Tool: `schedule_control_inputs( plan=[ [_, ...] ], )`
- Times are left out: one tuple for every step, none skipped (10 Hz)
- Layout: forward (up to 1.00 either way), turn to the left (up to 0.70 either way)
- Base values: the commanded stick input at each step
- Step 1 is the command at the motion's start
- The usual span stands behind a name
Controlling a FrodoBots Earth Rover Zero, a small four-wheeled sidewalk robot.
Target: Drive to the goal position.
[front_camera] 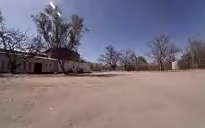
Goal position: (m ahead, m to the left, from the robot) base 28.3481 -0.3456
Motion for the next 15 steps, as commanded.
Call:
schedule_control_inputs(
  plan=[
    [1.0, 0.0],
    [1.0, 0.0],
    [1.0, 0.0],
    [1.0, 0.0],
    [1.0, 0.0],
    [1.0, 0.0],
    [1.0, 0.0],
    [1.0, 0.0],
    [1.0, 0.0],
    [1.0, 0.0],
    [1.0, 0.0],
    [1.0, 0.0],
    [1.0, 0.0],
    [1.0, 0.0],
    [1.0, 0.0]
  ],
)
